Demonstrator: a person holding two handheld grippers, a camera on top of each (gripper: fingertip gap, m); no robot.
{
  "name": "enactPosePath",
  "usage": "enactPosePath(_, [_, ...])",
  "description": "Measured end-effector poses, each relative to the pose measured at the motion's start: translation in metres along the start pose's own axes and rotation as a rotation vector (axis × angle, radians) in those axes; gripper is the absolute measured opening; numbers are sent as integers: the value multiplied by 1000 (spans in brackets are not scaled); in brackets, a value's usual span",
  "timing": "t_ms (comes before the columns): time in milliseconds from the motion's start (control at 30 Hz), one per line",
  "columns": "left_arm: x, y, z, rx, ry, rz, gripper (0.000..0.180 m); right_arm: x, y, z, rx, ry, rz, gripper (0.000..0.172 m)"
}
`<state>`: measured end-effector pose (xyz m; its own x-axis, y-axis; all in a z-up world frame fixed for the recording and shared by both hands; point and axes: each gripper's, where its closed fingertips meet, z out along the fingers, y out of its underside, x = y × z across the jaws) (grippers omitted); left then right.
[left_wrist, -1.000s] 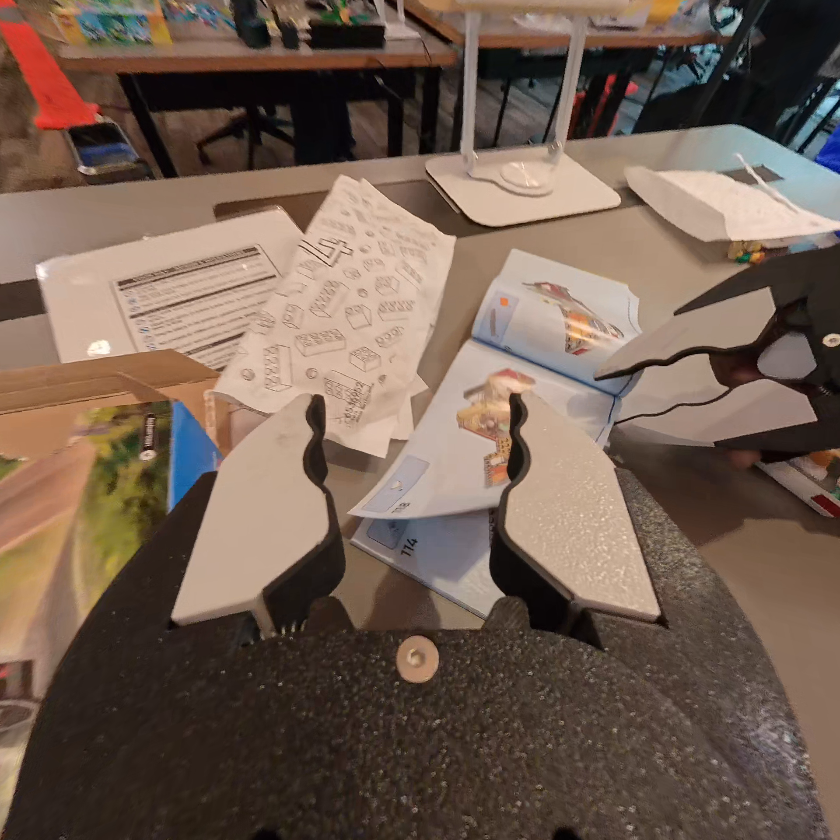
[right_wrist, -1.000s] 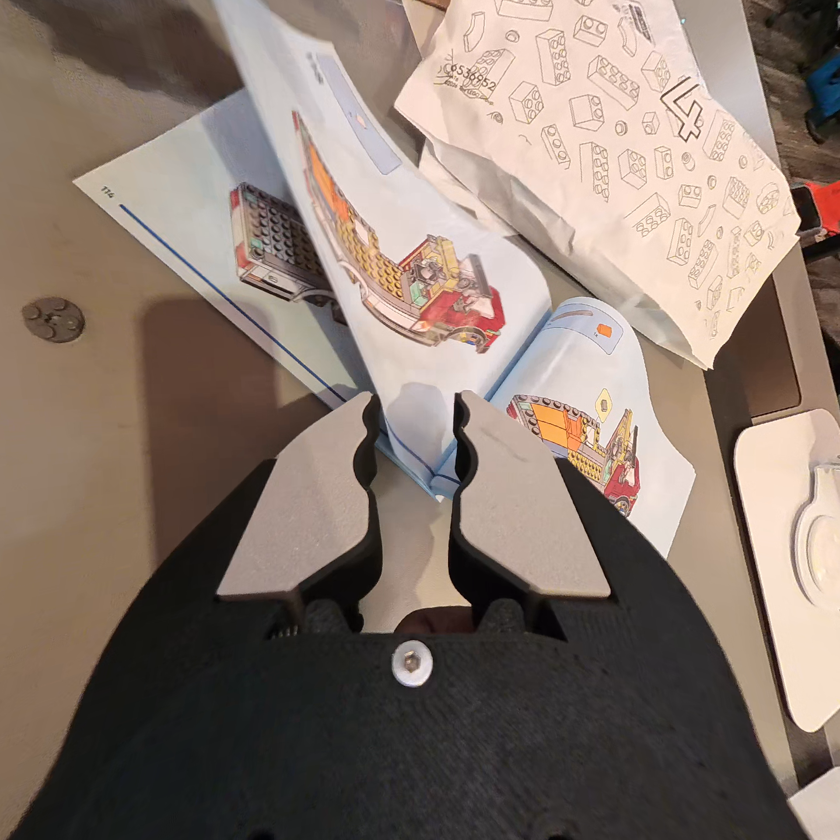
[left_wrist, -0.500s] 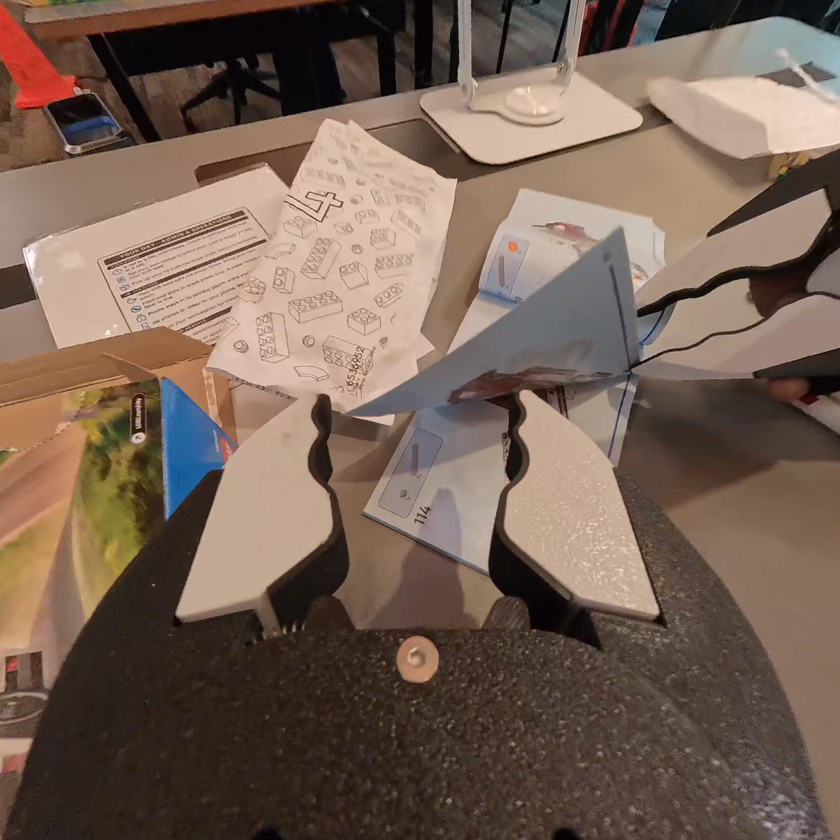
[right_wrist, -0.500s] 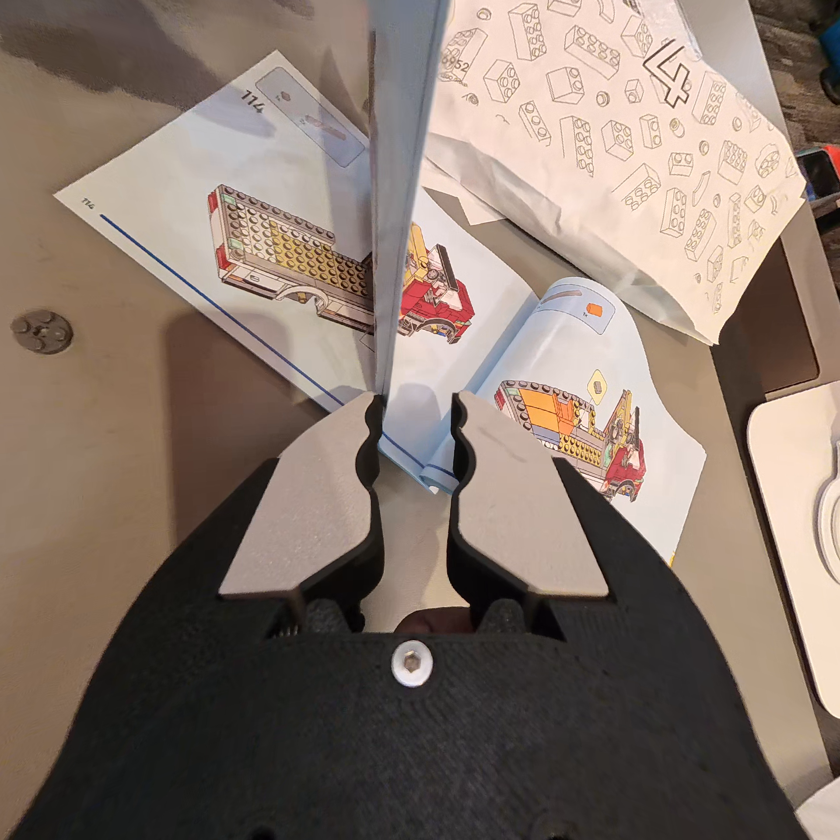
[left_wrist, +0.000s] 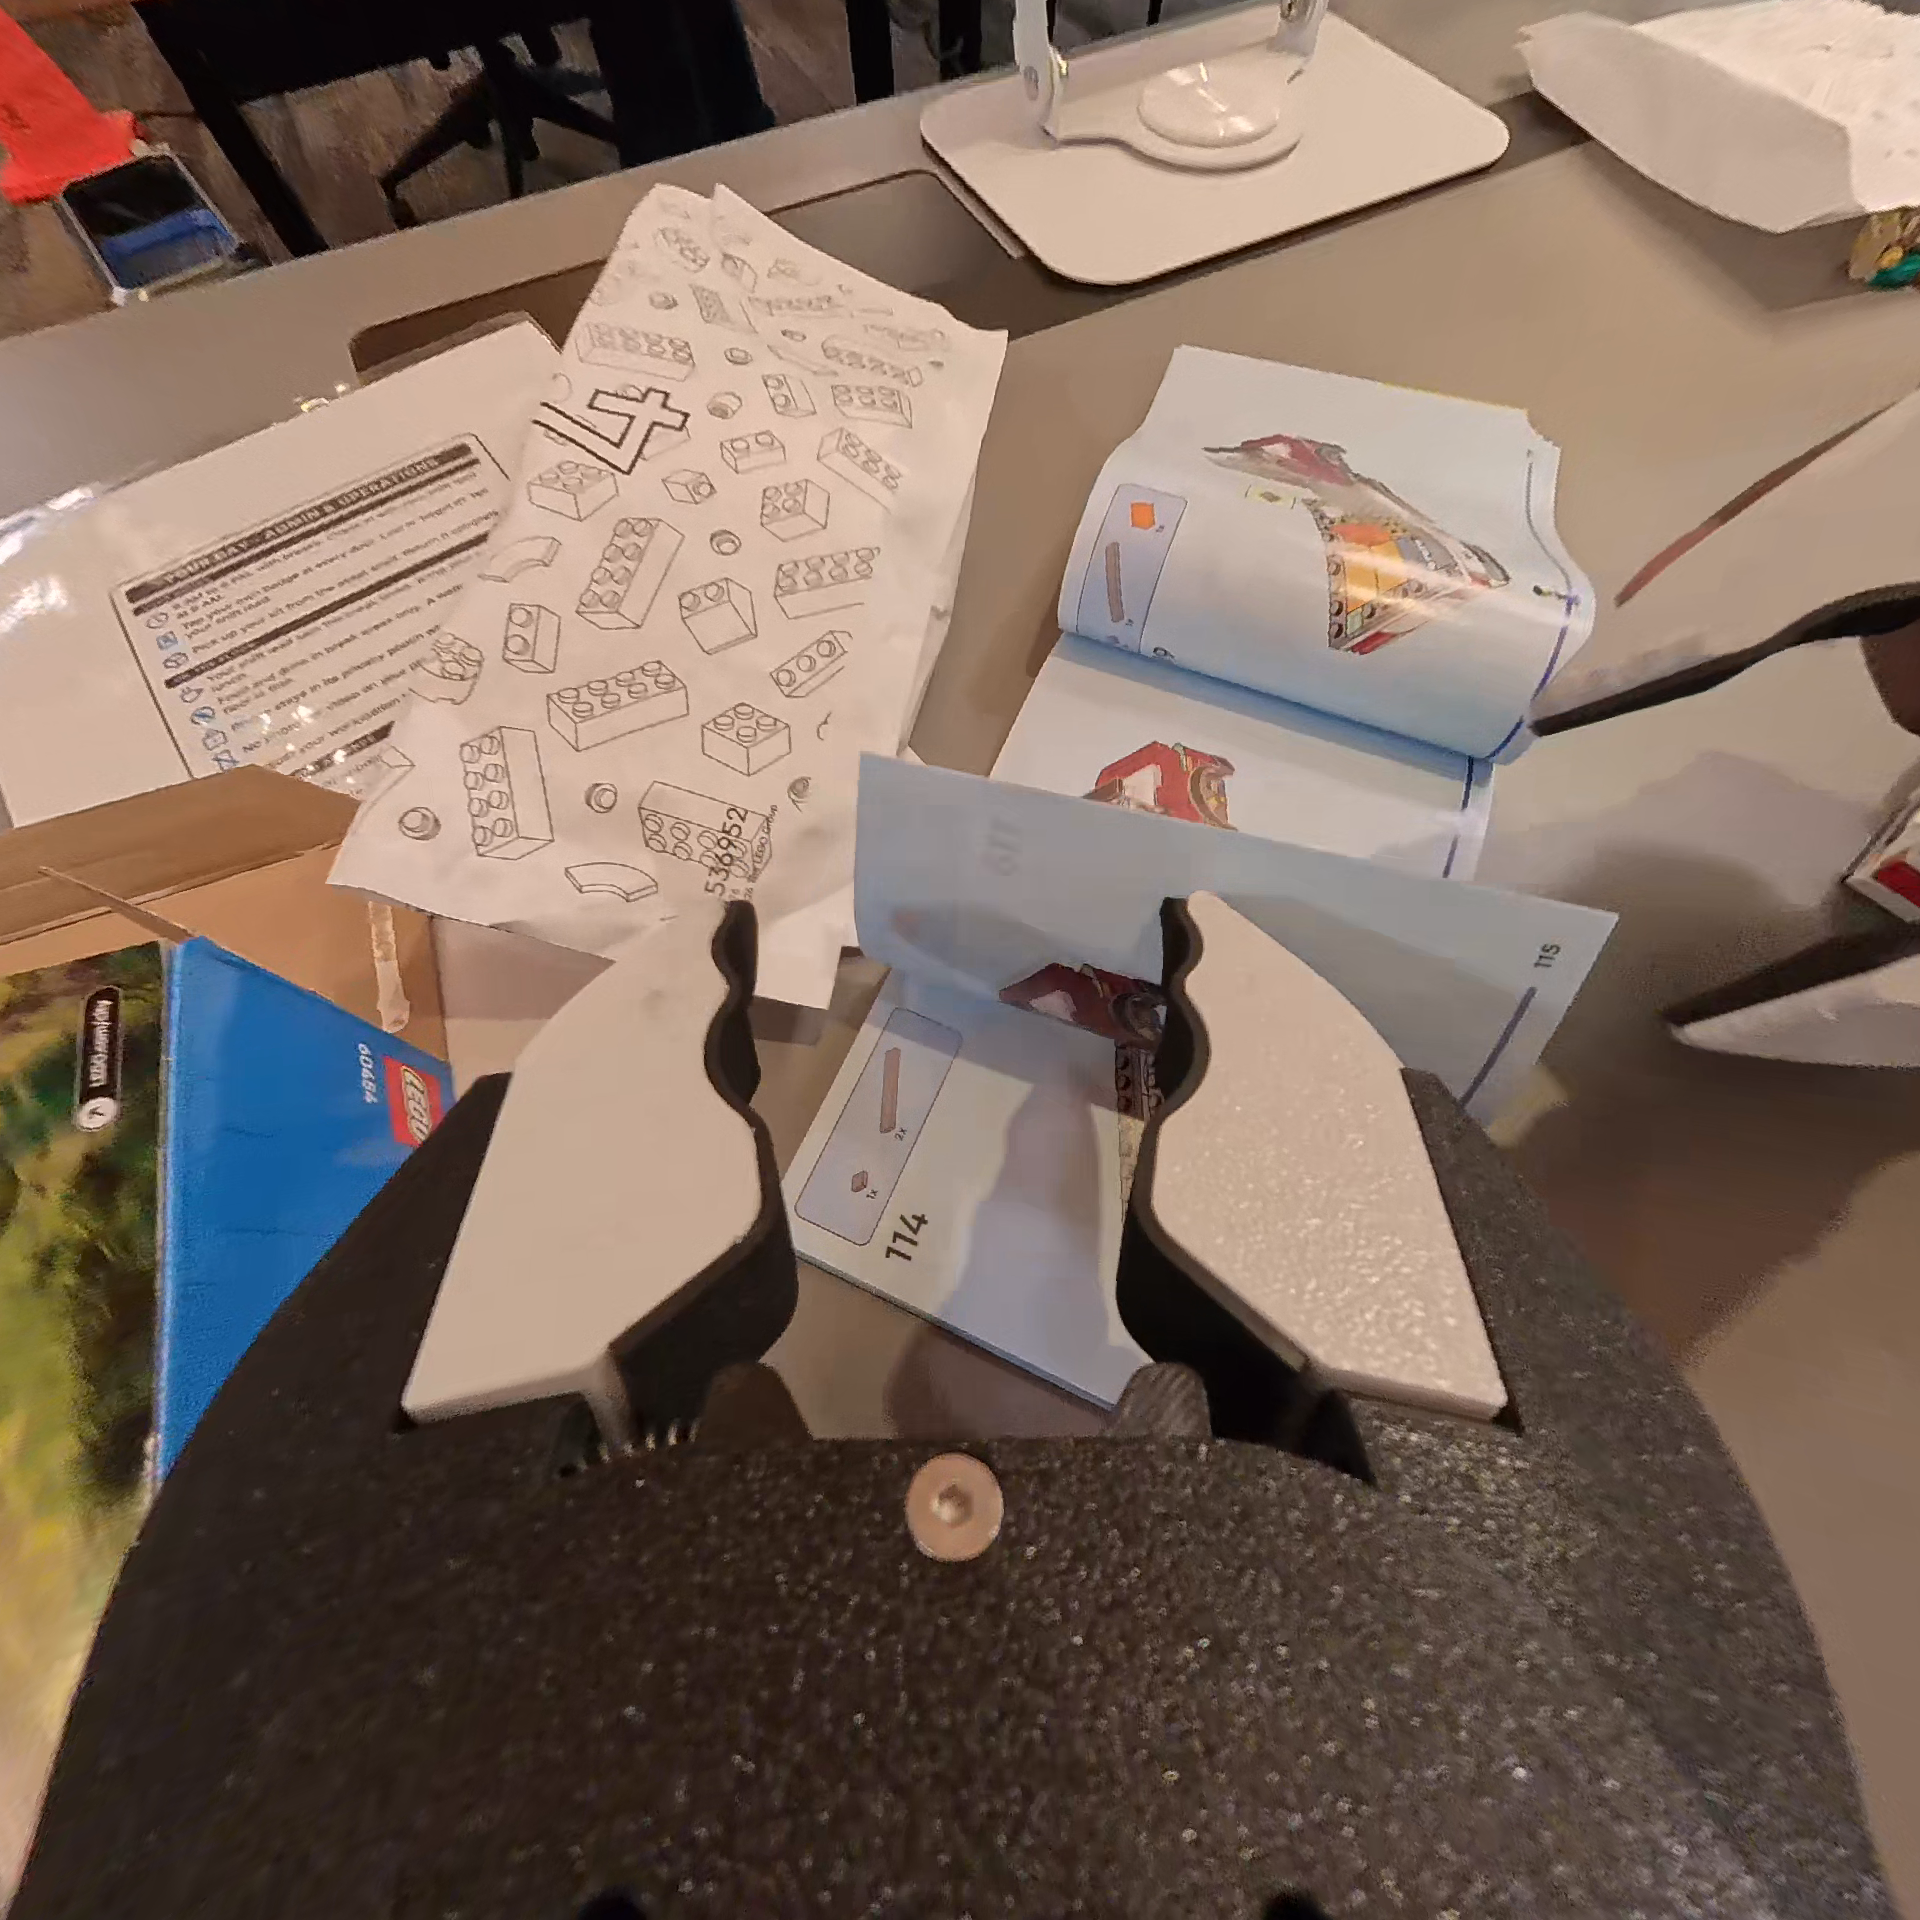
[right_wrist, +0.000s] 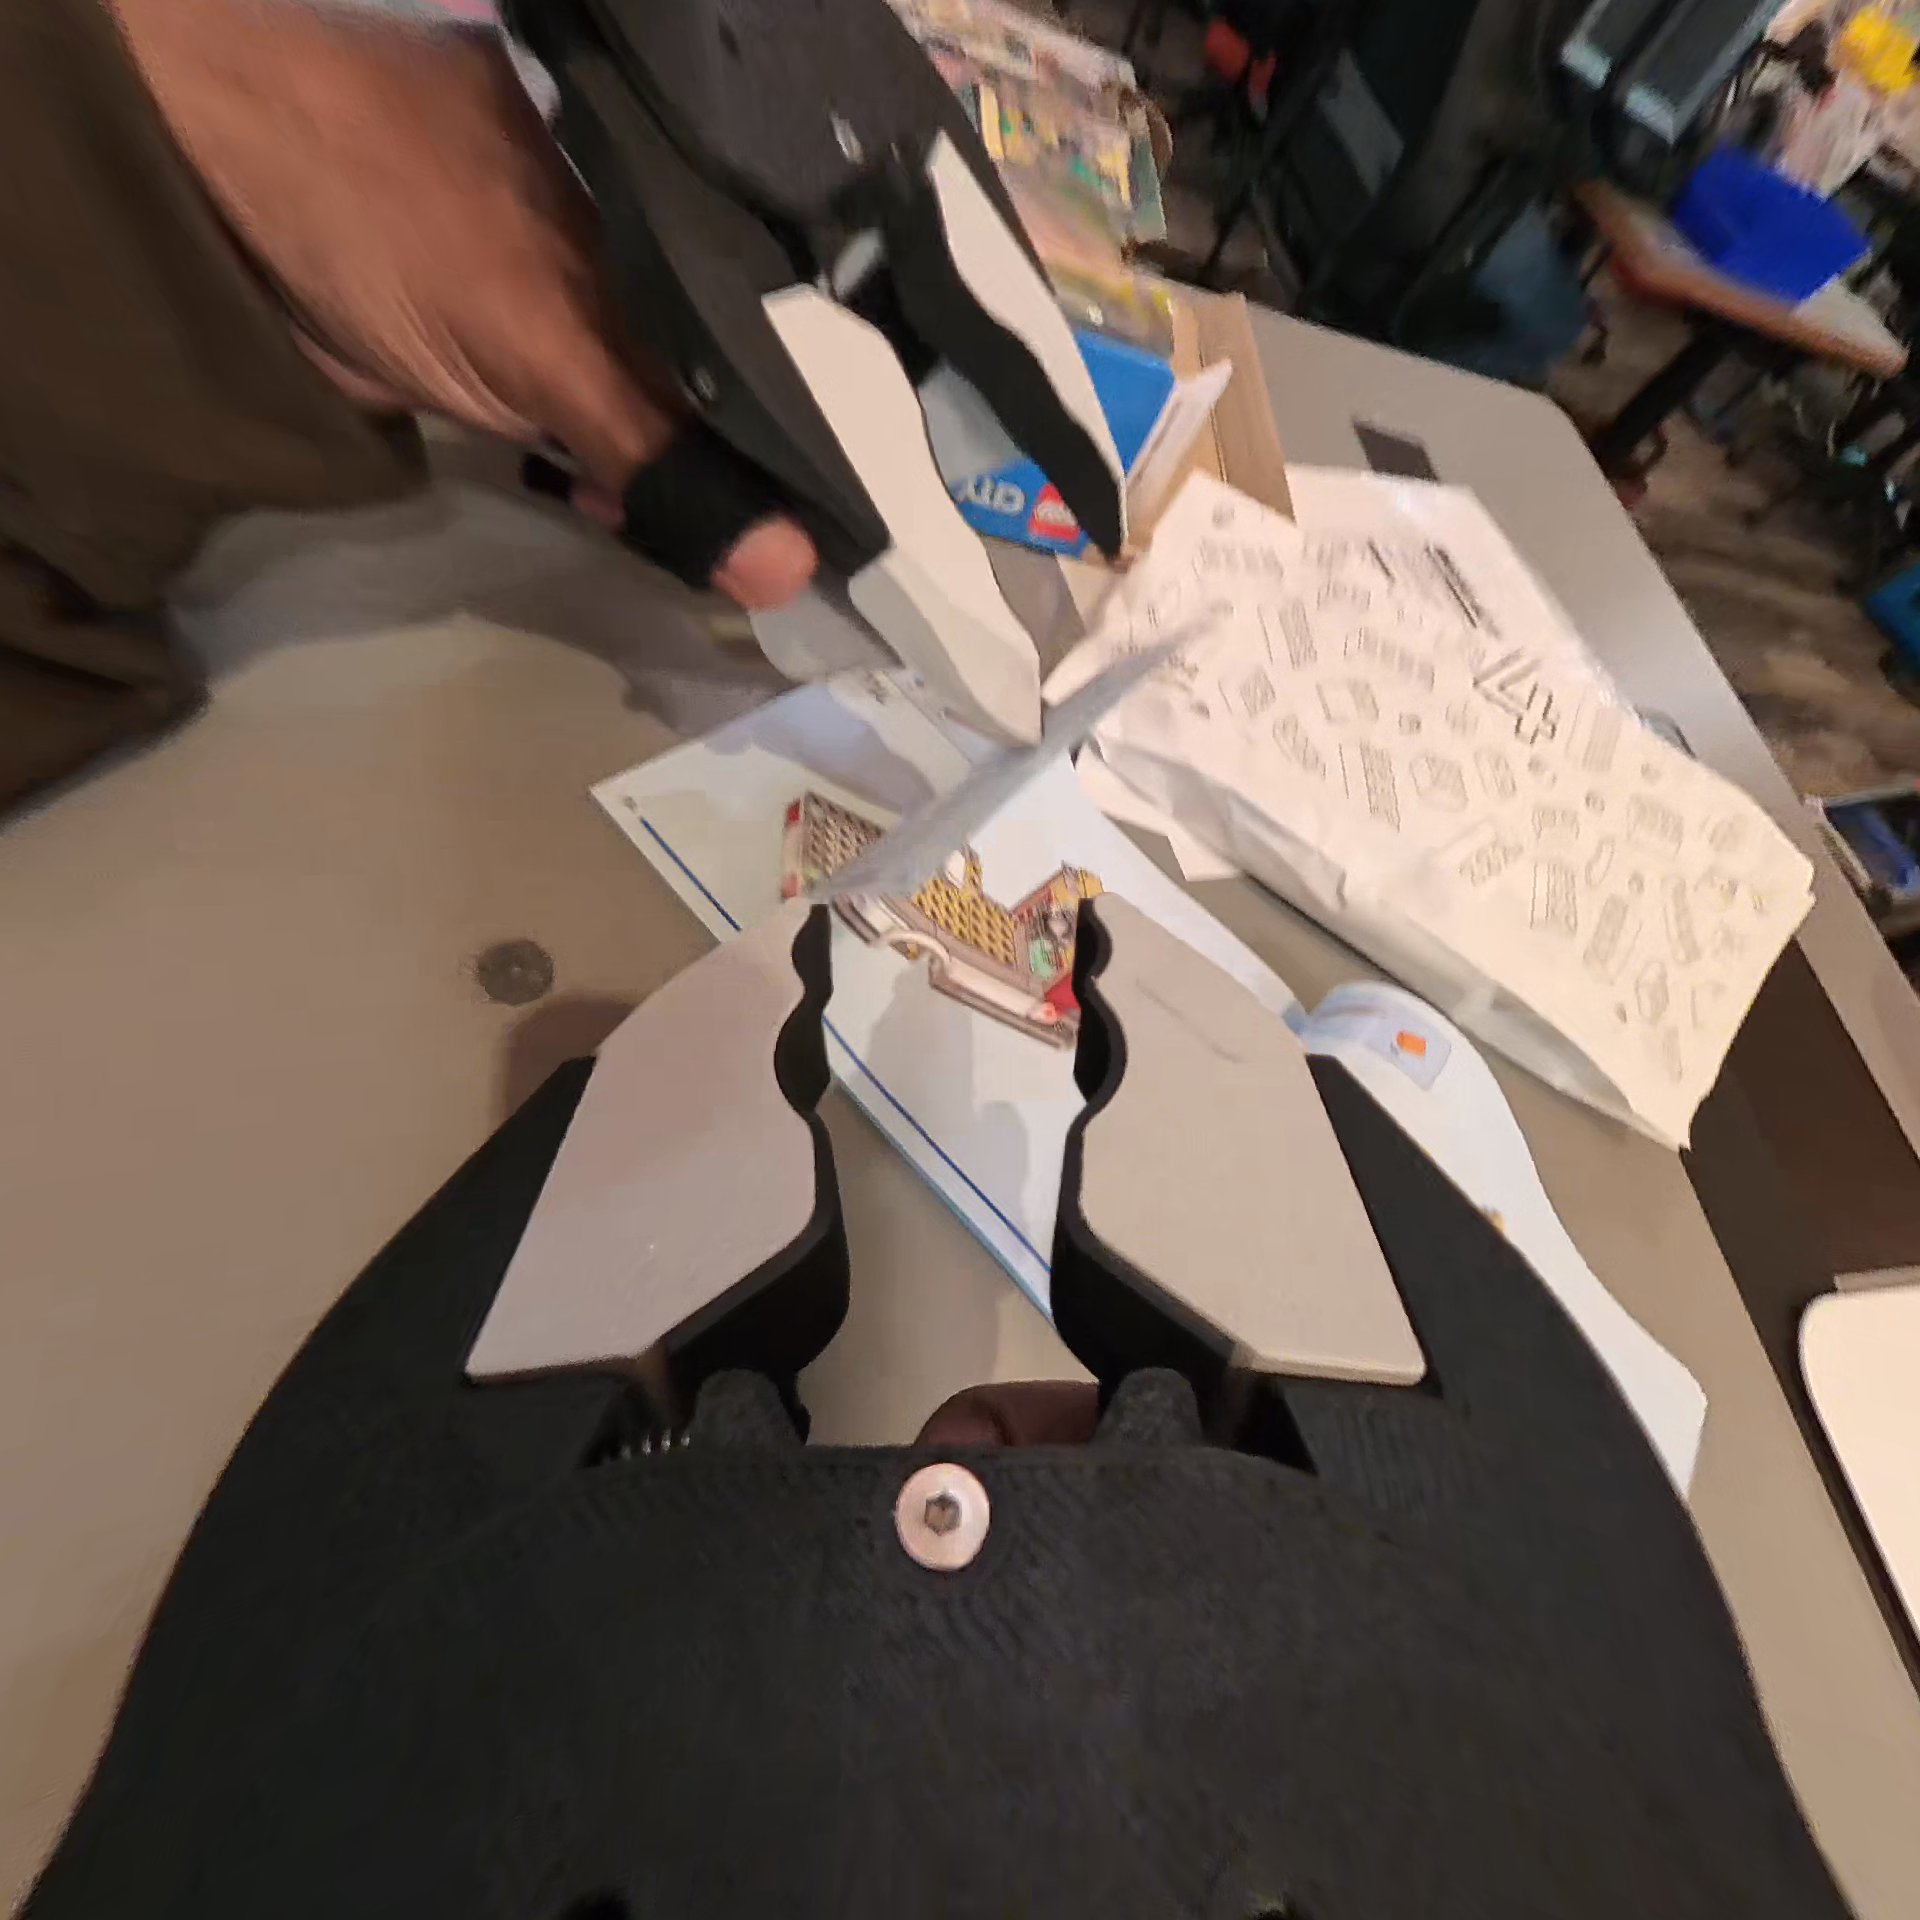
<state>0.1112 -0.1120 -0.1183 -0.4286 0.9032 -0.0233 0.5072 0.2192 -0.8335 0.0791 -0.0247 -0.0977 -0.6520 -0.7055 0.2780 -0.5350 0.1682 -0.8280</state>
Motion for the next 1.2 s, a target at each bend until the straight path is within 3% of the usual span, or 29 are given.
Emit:
enactPosePath(433, [9,35,4,-204,44,36,73,-36,7,28,-62,-127,-65,66])
enactPosePath(733, [18,65,-12,-351,140,-27,65,-39,9,33,-86,-140,-70,66])
enactPosePath(1200, [13,72,-18,-371,135,-59,46,-41,7,43,-117,-160,-87,64])
